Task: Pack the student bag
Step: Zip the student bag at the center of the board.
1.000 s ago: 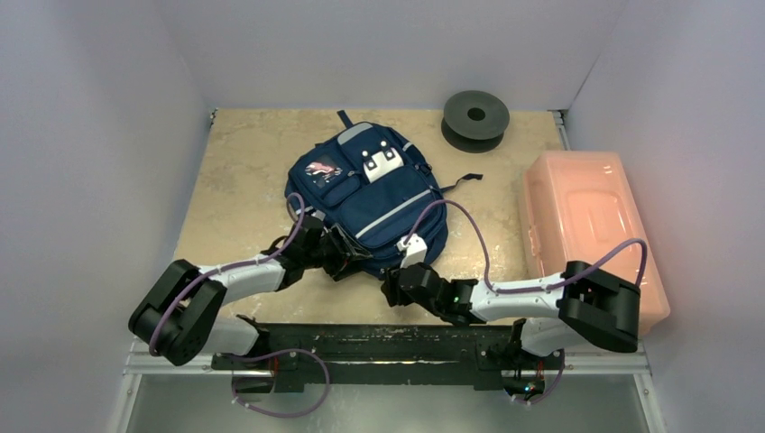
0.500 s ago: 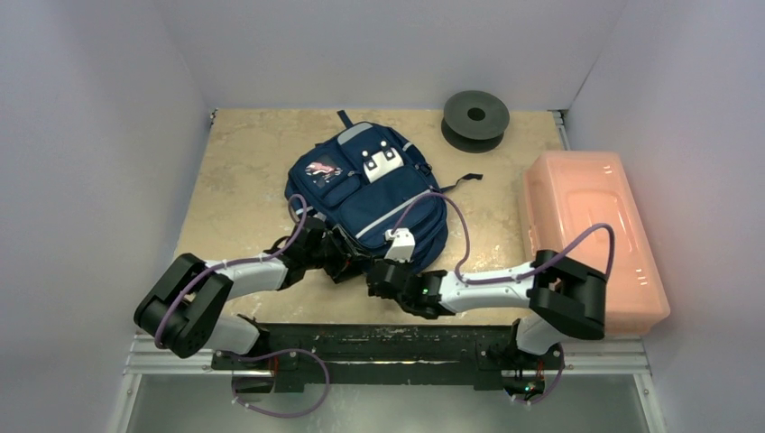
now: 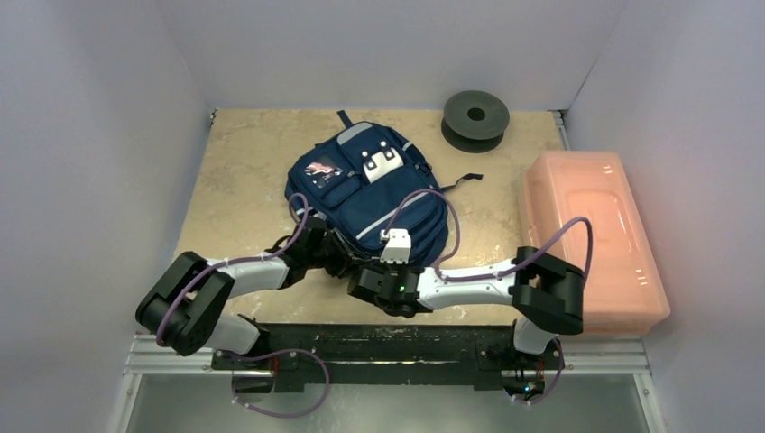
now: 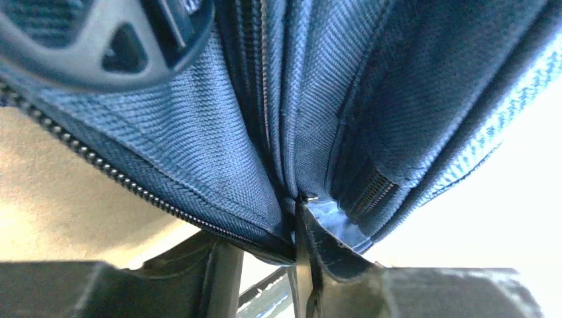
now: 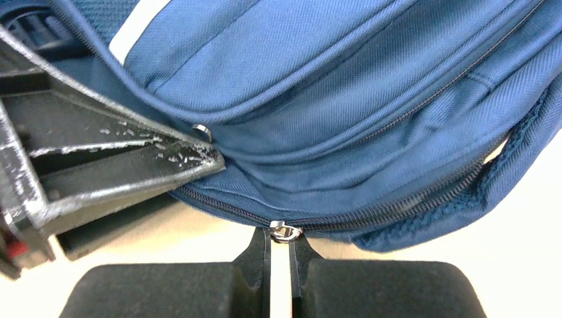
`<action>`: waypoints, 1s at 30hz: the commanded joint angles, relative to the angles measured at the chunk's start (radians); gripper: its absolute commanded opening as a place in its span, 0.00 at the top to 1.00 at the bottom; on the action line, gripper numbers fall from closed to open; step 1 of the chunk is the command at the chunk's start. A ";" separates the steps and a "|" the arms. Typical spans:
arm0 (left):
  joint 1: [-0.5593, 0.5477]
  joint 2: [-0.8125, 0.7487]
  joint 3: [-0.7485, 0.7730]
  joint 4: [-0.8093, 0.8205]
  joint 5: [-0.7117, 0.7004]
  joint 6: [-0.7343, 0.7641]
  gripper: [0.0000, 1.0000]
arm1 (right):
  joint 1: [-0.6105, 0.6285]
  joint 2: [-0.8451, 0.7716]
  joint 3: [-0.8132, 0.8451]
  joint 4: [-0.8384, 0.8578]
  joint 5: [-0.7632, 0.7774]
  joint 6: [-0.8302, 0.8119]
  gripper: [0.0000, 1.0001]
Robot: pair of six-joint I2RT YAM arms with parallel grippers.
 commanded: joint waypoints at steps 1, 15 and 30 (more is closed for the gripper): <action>0.034 0.001 0.045 -0.106 -0.134 0.085 0.83 | 0.001 -0.167 -0.105 0.081 -0.021 -0.235 1.00; 0.529 -0.292 0.258 -0.717 -0.104 0.596 1.00 | -0.204 -0.604 -0.533 0.269 -0.306 -0.337 1.00; 0.531 -0.361 0.096 -0.523 0.257 0.470 1.00 | -0.096 -0.264 -0.147 0.558 -0.608 -0.482 0.43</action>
